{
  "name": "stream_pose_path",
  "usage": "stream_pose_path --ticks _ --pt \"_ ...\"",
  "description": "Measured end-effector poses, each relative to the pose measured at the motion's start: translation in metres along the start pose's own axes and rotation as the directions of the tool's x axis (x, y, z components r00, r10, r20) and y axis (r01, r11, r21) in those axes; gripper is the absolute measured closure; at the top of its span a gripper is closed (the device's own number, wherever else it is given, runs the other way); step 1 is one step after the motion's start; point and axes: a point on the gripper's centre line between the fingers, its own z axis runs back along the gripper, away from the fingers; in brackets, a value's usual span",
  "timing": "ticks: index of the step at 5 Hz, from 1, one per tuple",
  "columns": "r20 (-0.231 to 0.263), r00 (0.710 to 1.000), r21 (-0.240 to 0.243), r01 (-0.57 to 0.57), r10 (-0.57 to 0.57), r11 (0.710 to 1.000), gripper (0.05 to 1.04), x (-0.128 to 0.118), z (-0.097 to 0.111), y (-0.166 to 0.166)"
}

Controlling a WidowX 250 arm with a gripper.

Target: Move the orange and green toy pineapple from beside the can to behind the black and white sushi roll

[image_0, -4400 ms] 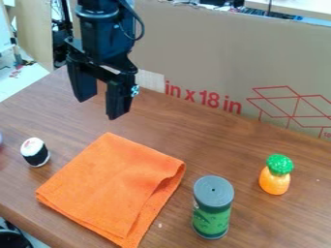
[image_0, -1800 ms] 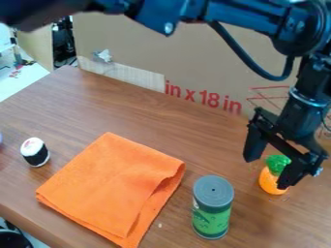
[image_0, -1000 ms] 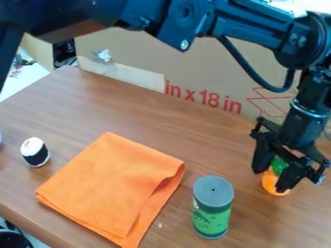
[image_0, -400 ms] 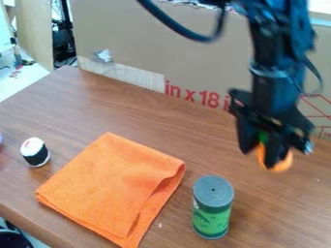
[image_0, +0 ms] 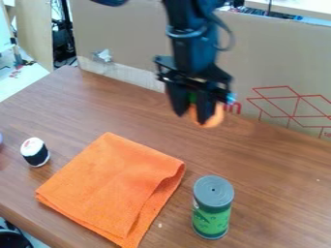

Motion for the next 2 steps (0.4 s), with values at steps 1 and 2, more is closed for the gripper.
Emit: stream_pose_path --ticks 1,2 --pt "-0.016 0.989 0.041 -0.144 0.145 0.989 0.538 -0.006 0.007 0.047" --pt "-0.041 0.969 0.117 -0.238 0.244 0.964 0.538 -0.013 0.011 0.091"
